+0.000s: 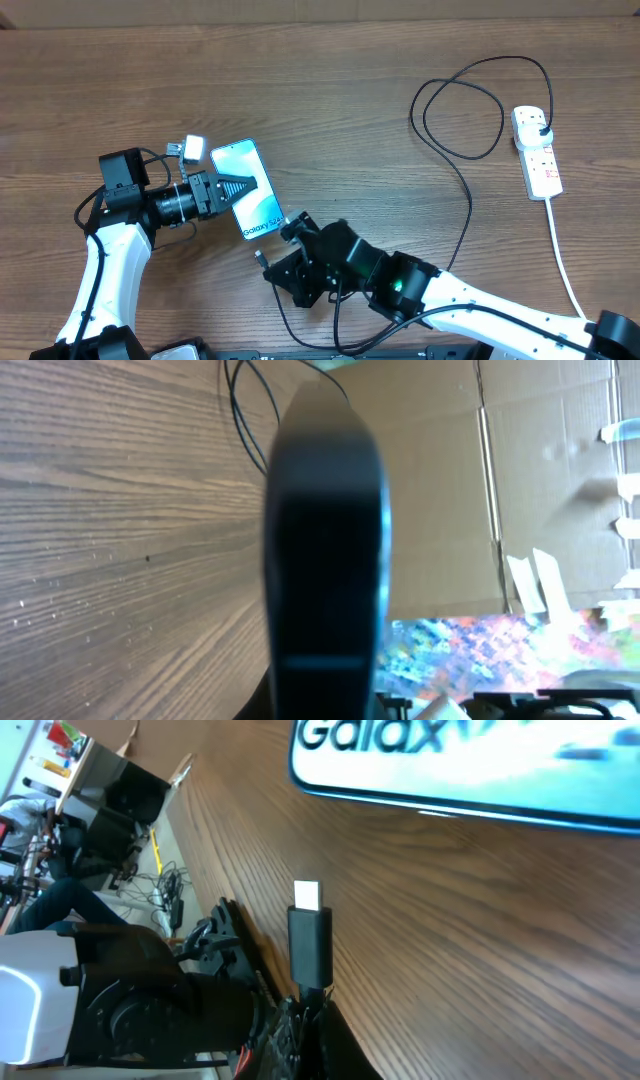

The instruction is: Plug charger to phone and switch on socket

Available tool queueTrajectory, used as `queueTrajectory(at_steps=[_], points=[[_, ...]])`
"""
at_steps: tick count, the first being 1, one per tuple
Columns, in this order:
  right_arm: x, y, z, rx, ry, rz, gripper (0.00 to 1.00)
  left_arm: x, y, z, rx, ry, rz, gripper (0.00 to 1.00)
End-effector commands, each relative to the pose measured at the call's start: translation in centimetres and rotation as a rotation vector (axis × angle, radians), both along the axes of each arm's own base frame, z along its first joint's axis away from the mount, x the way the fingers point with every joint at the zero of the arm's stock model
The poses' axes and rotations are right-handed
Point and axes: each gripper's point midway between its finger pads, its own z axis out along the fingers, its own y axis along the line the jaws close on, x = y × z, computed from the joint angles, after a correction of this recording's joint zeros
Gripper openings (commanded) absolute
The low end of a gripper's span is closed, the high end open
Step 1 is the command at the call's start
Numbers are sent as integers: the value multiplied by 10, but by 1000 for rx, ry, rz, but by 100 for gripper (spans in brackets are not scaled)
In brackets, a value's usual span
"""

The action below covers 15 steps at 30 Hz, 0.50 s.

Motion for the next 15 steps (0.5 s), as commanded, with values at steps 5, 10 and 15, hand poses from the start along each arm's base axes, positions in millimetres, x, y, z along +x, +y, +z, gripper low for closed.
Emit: queueTrajectory(at_steps=[5,10,15], points=[[3,-7,14,22,-34,17,4,0,2,7,-51,121,42,4],[1,-11,8,-5,-17,17,4,1,2,6,-42,120,47,4],[-1,-13,4,-20,-8,18,4,4,5,0,-11,133,72,4]])
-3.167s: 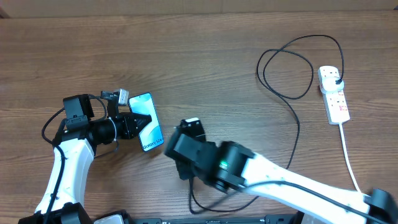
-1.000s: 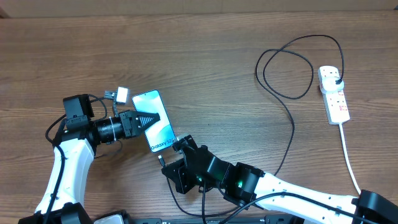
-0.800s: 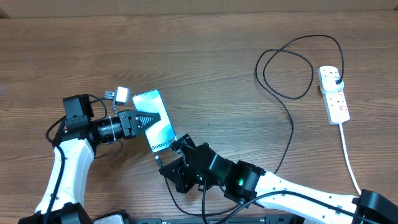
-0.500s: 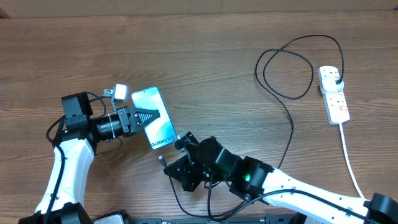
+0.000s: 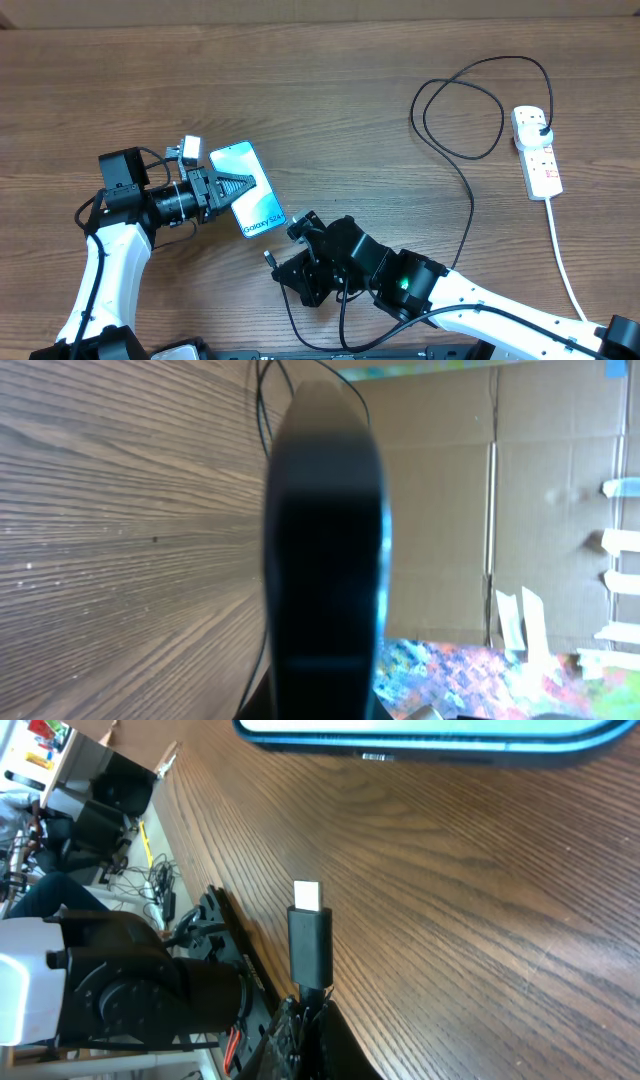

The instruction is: Plug charger to phone and switch on socket

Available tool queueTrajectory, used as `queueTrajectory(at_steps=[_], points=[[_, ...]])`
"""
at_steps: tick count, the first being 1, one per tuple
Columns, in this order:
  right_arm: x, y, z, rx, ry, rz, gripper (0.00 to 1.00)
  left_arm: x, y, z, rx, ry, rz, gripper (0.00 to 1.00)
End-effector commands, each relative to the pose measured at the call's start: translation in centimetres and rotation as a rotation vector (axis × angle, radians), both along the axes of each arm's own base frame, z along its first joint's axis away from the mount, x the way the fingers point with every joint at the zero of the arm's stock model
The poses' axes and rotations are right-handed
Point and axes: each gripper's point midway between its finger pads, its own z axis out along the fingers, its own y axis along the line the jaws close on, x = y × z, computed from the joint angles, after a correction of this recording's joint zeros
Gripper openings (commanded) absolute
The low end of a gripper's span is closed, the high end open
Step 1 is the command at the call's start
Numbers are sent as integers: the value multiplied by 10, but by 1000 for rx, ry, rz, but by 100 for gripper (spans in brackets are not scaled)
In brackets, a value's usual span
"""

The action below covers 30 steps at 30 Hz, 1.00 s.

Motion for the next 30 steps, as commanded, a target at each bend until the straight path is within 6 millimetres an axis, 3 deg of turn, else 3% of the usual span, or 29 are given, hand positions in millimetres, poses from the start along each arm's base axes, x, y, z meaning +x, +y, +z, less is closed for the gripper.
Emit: queueTrajectory(at_steps=[1,30], points=[[0,-1,8,18,-25,14,4,-1,1,7,1,-10,10,4],[-1,-6,0,-19,-9,8,4,-5,0,5,-9,23,6,4]])
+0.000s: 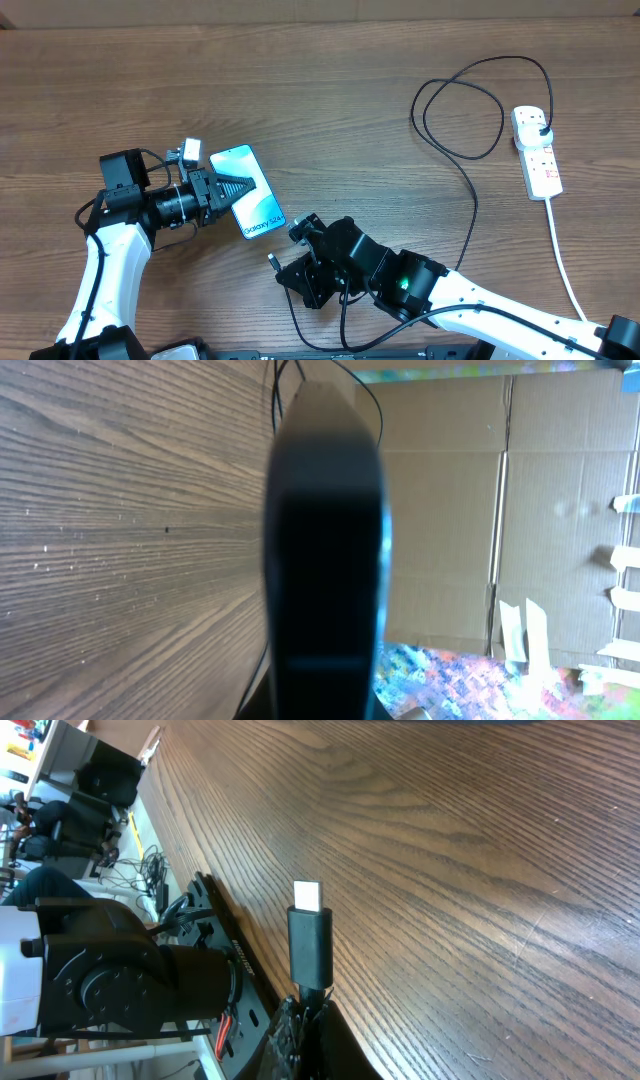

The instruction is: Plug charger to phone and switch on socket

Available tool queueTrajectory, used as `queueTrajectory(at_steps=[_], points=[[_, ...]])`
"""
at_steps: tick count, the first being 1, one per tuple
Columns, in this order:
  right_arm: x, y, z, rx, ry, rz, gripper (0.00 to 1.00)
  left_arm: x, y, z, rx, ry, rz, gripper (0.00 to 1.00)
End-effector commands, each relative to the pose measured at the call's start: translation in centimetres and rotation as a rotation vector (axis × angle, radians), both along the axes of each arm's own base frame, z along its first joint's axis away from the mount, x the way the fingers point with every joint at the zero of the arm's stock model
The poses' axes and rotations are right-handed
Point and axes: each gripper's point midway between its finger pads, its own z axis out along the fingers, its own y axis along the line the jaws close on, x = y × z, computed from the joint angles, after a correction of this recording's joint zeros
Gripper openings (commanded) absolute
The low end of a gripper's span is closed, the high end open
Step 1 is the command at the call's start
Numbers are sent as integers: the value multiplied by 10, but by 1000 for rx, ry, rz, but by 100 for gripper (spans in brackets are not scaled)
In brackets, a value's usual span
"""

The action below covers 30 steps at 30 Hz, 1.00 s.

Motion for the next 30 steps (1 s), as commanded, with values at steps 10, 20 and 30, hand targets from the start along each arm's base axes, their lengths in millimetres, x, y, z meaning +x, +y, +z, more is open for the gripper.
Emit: queueTrajectory(at_steps=[10,20,30], points=[[3,0,9,22,-35,6,4,-7,-2,8,-20,-9,-14,4],[4,-1,8,17,-38,0,4,-13,-4,5,5,-51,-41,4],[5,-1,8,13,-42,-7,4,-13,-4,5,15,-76,-50,4]])
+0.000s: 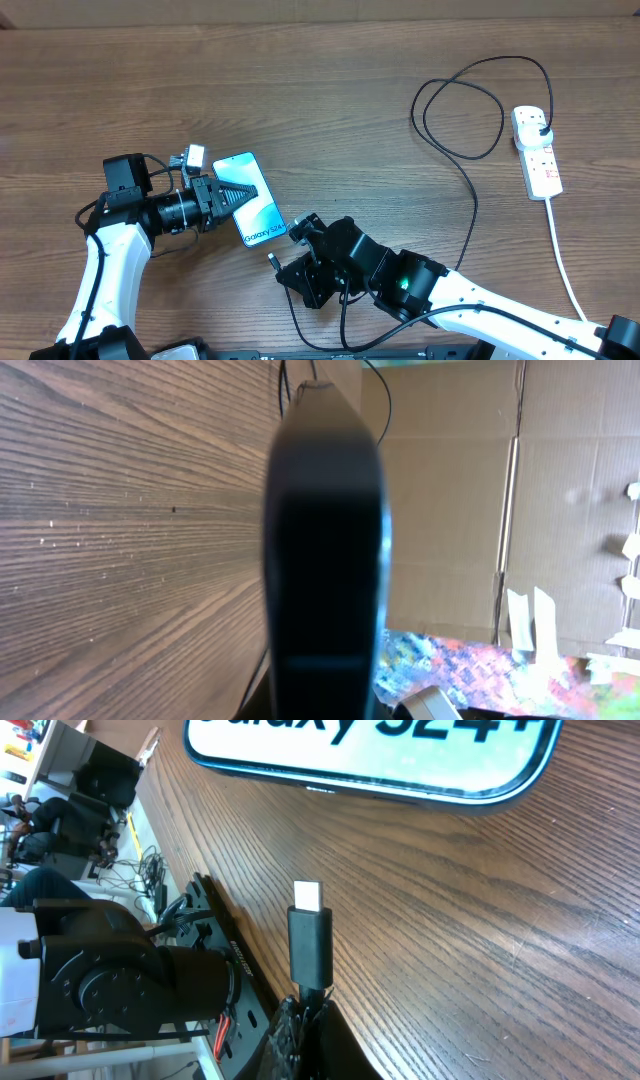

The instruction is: Plug charger to phone and switch on socket

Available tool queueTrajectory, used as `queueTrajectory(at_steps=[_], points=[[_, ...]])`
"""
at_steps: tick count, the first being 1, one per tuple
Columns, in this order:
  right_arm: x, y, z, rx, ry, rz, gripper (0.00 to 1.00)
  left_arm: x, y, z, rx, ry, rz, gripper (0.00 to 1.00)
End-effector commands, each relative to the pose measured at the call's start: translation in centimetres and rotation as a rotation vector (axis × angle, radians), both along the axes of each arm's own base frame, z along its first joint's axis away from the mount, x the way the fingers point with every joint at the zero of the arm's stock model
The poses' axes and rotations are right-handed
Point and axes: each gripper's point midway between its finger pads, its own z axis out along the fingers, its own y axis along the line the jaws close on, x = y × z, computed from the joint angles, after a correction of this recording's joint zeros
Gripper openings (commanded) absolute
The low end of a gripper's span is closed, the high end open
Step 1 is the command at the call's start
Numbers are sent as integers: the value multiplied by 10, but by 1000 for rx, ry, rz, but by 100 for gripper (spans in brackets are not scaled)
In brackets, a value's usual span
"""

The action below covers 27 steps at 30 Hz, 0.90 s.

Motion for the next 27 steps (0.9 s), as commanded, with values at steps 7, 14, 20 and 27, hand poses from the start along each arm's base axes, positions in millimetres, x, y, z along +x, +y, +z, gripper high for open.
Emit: queueTrajectory(at_steps=[7,14,20,27], points=[[11,-4,6,-4,-60,-38,4,-2,-1,11,-1,-86,-25,4],[11,-4,6,-3,-59,-38,4,-3,-1,11,-6,-70,-21,4],[10,-5,4,-12,-54,-37,4,-4,-2,13,-26,-52,-20,4],[11,-5,4,-10,-56,-39,4,-4,-2,13,-10,-89,-30,4]])
